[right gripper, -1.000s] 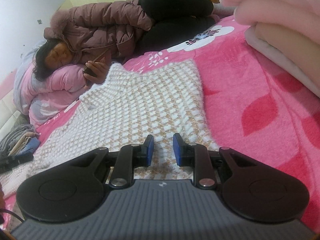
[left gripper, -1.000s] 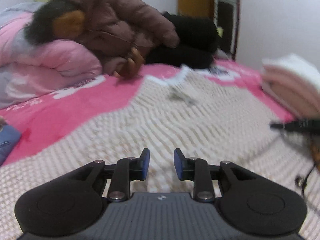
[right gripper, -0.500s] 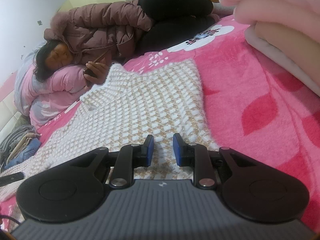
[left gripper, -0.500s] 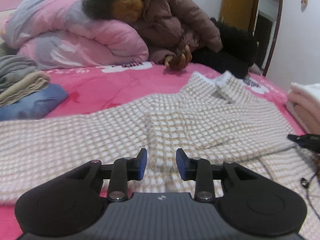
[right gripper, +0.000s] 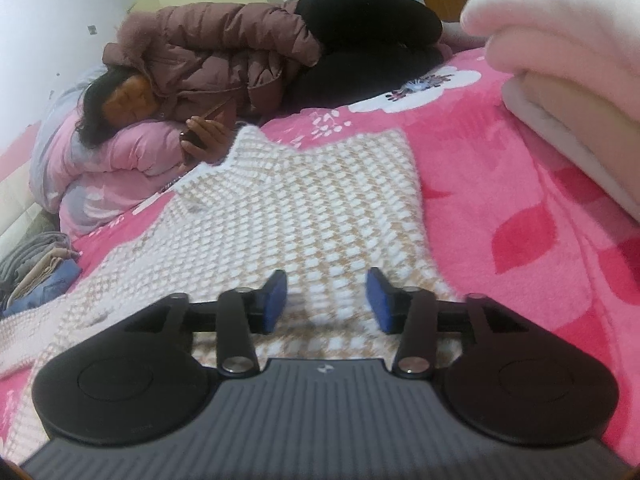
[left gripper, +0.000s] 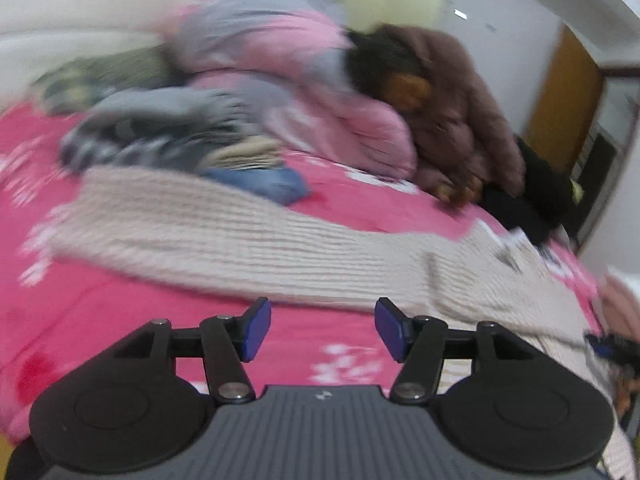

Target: Fold clothes

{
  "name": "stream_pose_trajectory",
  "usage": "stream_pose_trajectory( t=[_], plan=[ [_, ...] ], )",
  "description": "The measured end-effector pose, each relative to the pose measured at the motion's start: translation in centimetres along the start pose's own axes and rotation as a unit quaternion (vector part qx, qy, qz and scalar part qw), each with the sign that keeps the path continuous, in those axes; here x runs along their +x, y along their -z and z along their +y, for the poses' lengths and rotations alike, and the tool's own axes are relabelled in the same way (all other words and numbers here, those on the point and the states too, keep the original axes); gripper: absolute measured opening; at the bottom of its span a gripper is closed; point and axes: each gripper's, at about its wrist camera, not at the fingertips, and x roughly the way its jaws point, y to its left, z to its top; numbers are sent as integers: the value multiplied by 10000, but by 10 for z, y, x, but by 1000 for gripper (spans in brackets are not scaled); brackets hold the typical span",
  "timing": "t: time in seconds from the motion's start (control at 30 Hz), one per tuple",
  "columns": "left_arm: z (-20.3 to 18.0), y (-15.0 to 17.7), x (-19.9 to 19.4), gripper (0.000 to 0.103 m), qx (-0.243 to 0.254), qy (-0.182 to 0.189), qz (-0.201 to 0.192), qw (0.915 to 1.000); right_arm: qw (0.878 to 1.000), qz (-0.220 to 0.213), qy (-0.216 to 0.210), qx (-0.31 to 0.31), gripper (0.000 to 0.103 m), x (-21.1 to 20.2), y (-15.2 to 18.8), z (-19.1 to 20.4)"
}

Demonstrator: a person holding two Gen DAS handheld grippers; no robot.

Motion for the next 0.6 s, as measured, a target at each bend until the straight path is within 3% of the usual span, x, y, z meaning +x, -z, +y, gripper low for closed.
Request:
stream_pose_trajectory(
  t=[0.1,0.2,0.33,0.47,0.6],
  plan=[
    [41,-2,0,65,-631,-156,-101,9978,9994,139,213,-222,48,-12,-5,27],
    [74,-5,8,65,-1241,-218,-159,9919,9987,204,-144,-439,47,-25,-8,66],
    [115,-13,21,67,-2172,-503,-433,9739,9913,272,-421,-1218,47,-27,-10,144],
    [149,-18,27,65,-2599,-872,-711,9591,9799,396,-1156,-1579,47,-18,-14,236],
    [173,-20,37,55,-2741,-1120,-881,9511,9503,699,-2202,-2086,47,-1,-5,360]
  ],
)
